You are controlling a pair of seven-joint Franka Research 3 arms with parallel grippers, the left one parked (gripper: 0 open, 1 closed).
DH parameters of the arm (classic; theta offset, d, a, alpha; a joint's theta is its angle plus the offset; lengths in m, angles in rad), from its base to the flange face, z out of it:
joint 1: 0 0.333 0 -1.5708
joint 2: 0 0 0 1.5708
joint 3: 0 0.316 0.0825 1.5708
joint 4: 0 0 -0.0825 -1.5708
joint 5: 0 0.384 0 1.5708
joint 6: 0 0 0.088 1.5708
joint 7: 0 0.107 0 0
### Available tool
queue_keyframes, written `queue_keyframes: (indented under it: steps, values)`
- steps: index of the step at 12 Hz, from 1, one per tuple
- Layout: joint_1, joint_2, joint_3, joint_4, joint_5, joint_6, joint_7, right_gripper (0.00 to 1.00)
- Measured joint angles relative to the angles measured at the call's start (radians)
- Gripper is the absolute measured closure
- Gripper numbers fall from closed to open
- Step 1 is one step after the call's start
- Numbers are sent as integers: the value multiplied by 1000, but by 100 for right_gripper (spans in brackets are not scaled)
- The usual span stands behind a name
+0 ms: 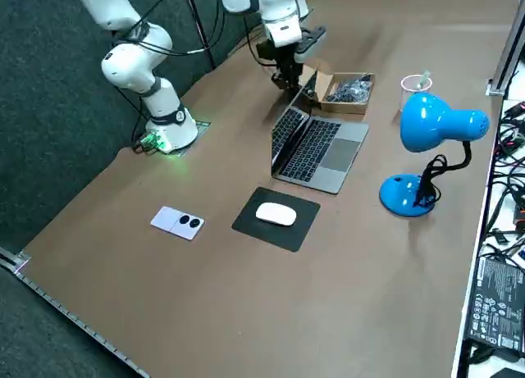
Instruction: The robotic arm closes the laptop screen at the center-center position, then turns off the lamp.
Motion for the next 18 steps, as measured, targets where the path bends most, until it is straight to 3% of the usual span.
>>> queue_keyframes:
  steps: [6,7,10,14,18]
  values:
    - [-36,252,-7,248,-20,12,0,98]
    - [-39,341,-10,319,-43,16,0,98]
    - [-39,445,-10,378,-99,66,36,98]
    - [-36,540,-9,390,-160,166,95,98]
    - [-35,562,-8,410,-170,193,96,98]
